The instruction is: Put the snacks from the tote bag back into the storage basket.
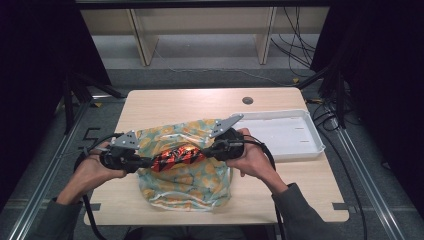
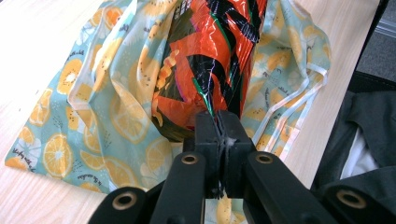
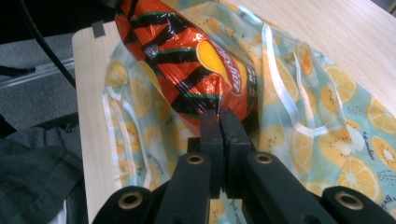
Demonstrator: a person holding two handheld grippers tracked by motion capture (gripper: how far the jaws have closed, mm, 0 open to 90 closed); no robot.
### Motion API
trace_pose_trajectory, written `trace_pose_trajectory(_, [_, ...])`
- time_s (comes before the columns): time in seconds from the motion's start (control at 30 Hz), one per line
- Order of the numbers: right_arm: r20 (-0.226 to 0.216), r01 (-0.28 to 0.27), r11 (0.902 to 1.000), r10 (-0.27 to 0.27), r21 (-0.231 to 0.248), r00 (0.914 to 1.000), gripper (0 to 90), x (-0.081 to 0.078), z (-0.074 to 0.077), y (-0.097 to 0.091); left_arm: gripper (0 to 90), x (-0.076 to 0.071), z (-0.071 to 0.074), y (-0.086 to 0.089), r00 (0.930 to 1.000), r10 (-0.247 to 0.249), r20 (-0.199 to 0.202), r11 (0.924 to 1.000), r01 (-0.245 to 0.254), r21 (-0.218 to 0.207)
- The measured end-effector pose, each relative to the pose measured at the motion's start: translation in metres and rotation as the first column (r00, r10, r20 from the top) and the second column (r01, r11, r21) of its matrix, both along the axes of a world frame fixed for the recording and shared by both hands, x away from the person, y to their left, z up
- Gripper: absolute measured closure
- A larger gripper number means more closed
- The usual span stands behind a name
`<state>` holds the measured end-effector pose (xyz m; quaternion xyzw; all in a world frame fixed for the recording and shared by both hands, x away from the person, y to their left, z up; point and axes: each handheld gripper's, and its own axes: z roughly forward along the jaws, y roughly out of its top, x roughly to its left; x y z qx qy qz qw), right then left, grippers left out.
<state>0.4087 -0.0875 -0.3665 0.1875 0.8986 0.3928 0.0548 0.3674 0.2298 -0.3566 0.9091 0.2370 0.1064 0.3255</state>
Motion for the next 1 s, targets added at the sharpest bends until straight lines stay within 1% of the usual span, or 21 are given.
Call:
trace_pose_trajectory(0.07, [-0.011, -0.005, 1.0000, 0.005, 0.004, 0.9999, 90.0, 0.001, 0.001, -0.001, 87.6, 0.000, 0.002, 0.000, 0.9999, 0.011, -0.011, 0.9998, -0.011, -0.017])
trace_pose_trajectory(0.1, [0.006, -0.004, 0.9999, 0.004, 0.009, 1.0000, 90.0, 0.001, 0.001, -0.002, 87.6, 0.000, 0.002, 0.000, 0.9998, 0.015, -0.014, 0.9993, -0.016, -0.034])
trace_pose_trajectory(0.17, [-0.015, -0.001, 0.9998, 0.001, 0.021, 0.9999, 90.0, 0.000, 0.003, -0.004, 87.4, -0.001, 0.005, 0.002, 0.9998, 0.005, -0.020, 0.9989, -0.006, -0.046])
trace_pose_trajectory(0.2, [-0.028, -0.003, 0.9996, 0.004, 0.029, 0.9996, 90.0, -0.001, 0.005, -0.005, 87.3, -0.003, 0.005, 0.001, 0.9993, 0.023, -0.028, 0.9969, -0.025, -0.074])
trace_pose_trajectory(0.23, [-0.011, -0.022, 0.9995, 0.022, 0.024, 0.9997, 90.0, 0.000, 0.007, -0.006, 87.2, -0.003, 0.006, 0.002, 0.9994, 0.018, -0.029, 0.9971, -0.020, -0.074])
trace_pose_trajectory(0.27, [-0.013, -0.019, 0.9991, 0.019, 0.039, 0.9997, 90.0, -0.001, 0.008, -0.006, 87.1, -0.004, 0.007, 0.002, 0.9996, 0.007, -0.029, 0.9972, -0.009, -0.074])
trace_pose_trajectory(0.3, [-0.021, -0.015, 0.9993, 0.015, 0.035, 0.9997, 90.0, -0.002, 0.011, -0.007, 86.8, -0.005, 0.007, 0.002, 0.9991, 0.023, -0.036, 0.9957, -0.026, -0.089])
trace_pose_trajectory(0.33, [-0.032, -0.008, 0.9992, 0.009, 0.040, 0.9995, 90.0, -0.005, 0.013, -0.007, 86.6, -0.004, 0.009, 0.003, 0.9994, 0.006, -0.035, 0.9975, -0.008, -0.071])
trace_pose_trajectory(0.37, [-0.030, -0.013, 0.9991, 0.014, 0.040, 0.9995, 90.0, -0.006, 0.015, -0.007, 86.4, -0.003, 0.009, 0.003, 0.9993, 0.012, -0.035, 0.9966, -0.015, -0.081])
trace_pose_trajectory(0.4, [-0.011, -0.025, 0.9988, 0.025, 0.042, 0.9996, 90.0, -0.005, 0.016, -0.008, 86.1, -0.003, 0.009, 0.003, 0.9991, 0.019, -0.037, 0.9959, -0.022, -0.088])
trace_pose_trajectory(0.53, [-0.045, -0.008, 0.9984, 0.011, 0.056, 0.9989, 90.0, -0.003, 0.017, -0.008, 84.0, 0.001, 0.009, 0.003, 0.9986, 0.046, -0.028, 0.9932, -0.049, -0.106])
trace_pose_trajectory(0.57, [-0.043, -0.003, 0.9977, 0.006, 0.068, 0.9990, 90.0, -0.001, 0.017, -0.008, 82.6, 0.002, 0.009, 0.005, 0.9987, 0.042, -0.027, 0.9944, -0.044, -0.096])
trace_pose_trajectory(0.63, [-0.059, 0.002, 0.9971, 0.002, 0.076, 0.9983, 90.0, 0.003, 0.018, -0.008, 76.9, 0.003, 0.008, 0.005, 0.9967, 0.076, -0.027, 0.9877, -0.079, -0.135])
trace_pose_trajectory(0.7, [-0.059, 0.019, 0.9963, -0.014, 0.084, 0.9982, 90.0, 0.006, 0.019, -0.008, 71.5, 0.003, 0.007, 0.008, 0.9968, 0.080, -0.001, 0.9894, -0.079, -0.121])
trace_pose_trajectory(0.8, [-0.058, 0.031, 0.9947, -0.025, 0.098, 0.9980, 90.0, 0.009, 0.019, -0.006, 58.8, -0.003, 0.004, 0.016, 0.9941, 0.105, 0.025, 0.9805, -0.099, -0.169])
trace_pose_trajectory(0.83, [-0.055, 0.030, 0.9948, -0.024, 0.097, 0.9982, 90.0, 0.009, 0.020, -0.006, 54.5, -0.006, 0.002, 0.019, 0.9886, 0.146, 0.038, 0.9687, -0.135, -0.209])
trace_pose_trajectory(0.87, [-0.053, 0.025, 0.9962, -0.021, 0.084, 0.9984, 90.0, 0.010, 0.021, -0.007, 50.9, -0.008, 0.000, 0.025, 0.9871, 0.153, 0.047, 0.9699, -0.141, -0.199])
trace_pose_trajectory(0.9, [-0.066, 0.031, 0.9954, -0.025, 0.091, 0.9975, 90.0, 0.010, 0.020, -0.006, 49.8, -0.012, -0.004, 0.027, 0.9820, 0.186, 0.032, 0.9597, -0.175, -0.220])
trace_pose_trajectory(0.93, [-0.067, 0.039, 0.9949, -0.032, 0.094, 0.9972, 90.0, 0.011, 0.020, -0.007, 47.0, -0.014, -0.006, 0.031, 0.9818, 0.185, 0.042, 0.9655, -0.174, -0.194])
trace_pose_trajectory(0.97, [-0.068, 0.040, 0.9938, -0.033, 0.104, 0.9972, 90.0, 0.013, 0.019, -0.006, 45.8, -0.016, -0.010, 0.032, 0.9790, 0.199, 0.045, 0.9594, -0.185, -0.213])
trace_pose_trajectory(1.0, [-0.070, 0.042, 0.9937, -0.035, 0.104, 0.9970, 90.0, 0.014, 0.020, -0.007, 45.6, -0.017, -0.013, 0.034, 0.9789, 0.200, 0.043, 0.9616, -0.188, -0.200])
